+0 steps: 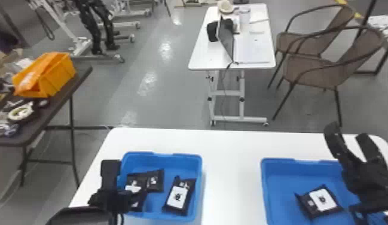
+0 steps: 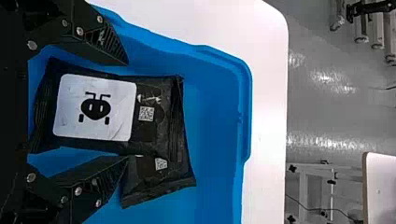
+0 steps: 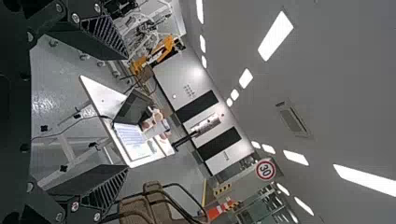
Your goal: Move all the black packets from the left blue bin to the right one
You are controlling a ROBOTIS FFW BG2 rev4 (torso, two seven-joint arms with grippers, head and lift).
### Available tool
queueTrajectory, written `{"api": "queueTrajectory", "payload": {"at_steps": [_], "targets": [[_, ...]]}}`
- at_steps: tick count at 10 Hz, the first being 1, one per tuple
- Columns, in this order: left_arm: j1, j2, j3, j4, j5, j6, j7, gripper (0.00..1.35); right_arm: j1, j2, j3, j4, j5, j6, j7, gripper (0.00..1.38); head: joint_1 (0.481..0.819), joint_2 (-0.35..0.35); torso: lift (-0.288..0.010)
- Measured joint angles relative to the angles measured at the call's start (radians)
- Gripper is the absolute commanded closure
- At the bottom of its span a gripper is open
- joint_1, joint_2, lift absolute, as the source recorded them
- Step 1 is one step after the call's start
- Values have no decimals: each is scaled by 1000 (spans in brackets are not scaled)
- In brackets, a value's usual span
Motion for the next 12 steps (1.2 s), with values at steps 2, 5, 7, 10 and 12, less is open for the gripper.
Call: {"api": "queueTrajectory", "payload": {"at_steps": [2, 5, 7, 10, 12], "targets": [[-23, 0, -1, 33, 2, 0, 17, 331, -1, 0, 2, 5, -11, 0, 3, 193, 695, 183, 0], [-47, 0, 0, 79, -2, 1, 32, 363, -4, 0, 3, 12, -21, 3, 9, 193, 695, 185, 0], [-56, 7, 0, 107, 3, -5, 36, 869, -5, 0, 3, 16, -31, 3, 12, 193, 695, 186, 0], [-51, 26, -14, 116, 30, -21, 34, 874, -7, 0, 4, 19, -36, 6, 15, 193, 695, 187, 0], [-26, 27, -20, 70, 101, -41, 16, 874, -8, 0, 6, 20, -40, 8, 16, 193, 695, 172, 0]]}}
